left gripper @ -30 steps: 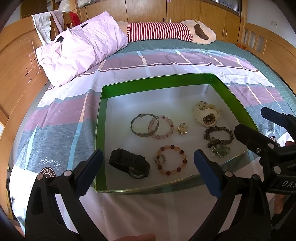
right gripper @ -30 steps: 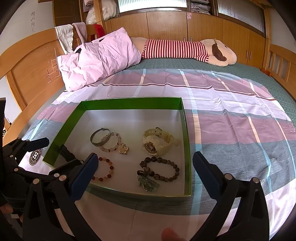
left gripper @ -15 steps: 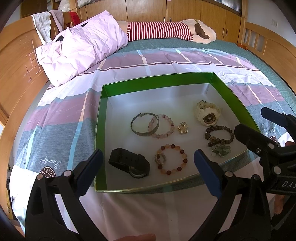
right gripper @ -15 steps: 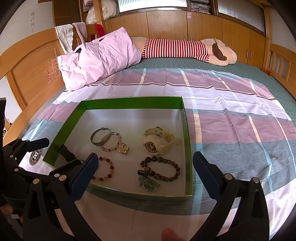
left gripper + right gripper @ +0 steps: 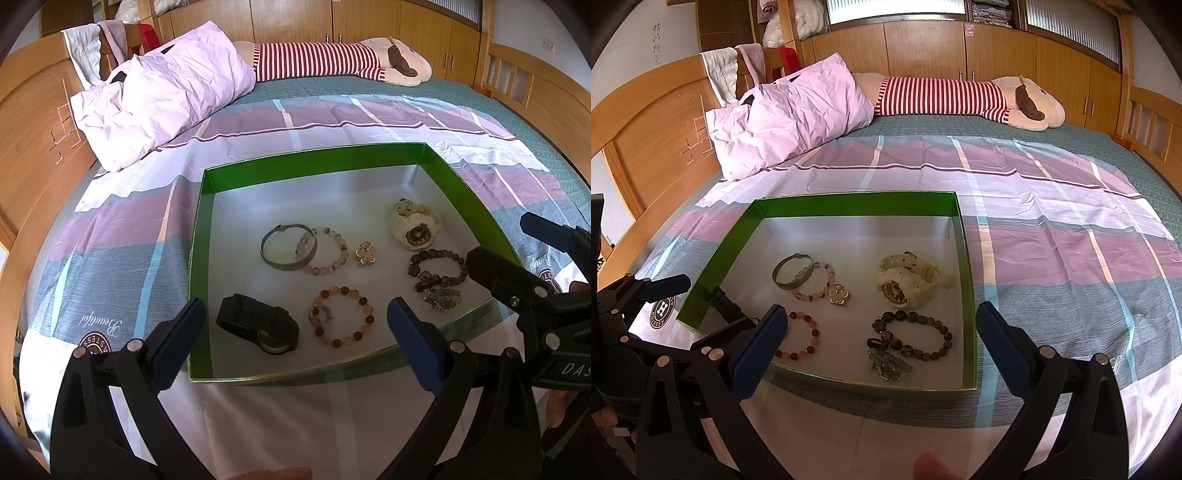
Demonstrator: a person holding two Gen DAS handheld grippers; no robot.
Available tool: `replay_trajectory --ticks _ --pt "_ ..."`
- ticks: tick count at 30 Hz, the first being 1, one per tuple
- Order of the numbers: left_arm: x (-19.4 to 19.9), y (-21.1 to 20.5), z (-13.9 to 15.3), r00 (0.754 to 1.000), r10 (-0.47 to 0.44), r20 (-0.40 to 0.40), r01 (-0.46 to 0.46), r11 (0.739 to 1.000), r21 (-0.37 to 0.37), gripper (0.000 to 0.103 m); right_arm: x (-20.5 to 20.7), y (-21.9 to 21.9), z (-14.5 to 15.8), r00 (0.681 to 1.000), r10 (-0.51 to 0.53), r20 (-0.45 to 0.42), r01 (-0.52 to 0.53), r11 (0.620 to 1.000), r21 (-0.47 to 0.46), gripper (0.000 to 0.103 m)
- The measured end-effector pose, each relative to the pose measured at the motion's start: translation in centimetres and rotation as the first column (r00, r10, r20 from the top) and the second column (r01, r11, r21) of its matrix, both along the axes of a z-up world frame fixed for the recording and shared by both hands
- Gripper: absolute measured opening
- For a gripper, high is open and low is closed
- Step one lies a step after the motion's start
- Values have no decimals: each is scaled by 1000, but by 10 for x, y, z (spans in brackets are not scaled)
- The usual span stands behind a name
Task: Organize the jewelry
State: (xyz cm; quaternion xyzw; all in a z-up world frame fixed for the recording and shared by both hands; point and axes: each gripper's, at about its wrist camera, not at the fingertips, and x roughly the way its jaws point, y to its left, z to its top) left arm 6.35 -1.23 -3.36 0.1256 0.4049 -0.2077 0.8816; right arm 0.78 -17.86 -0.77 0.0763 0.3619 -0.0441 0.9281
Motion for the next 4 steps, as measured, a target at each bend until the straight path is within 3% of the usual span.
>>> replay_trajectory --ticks 4 --pt "2 6 5 1000 15 12 -15 1000 -9 100 -9 -8 11 998 -27 61 27 1000 7 102"
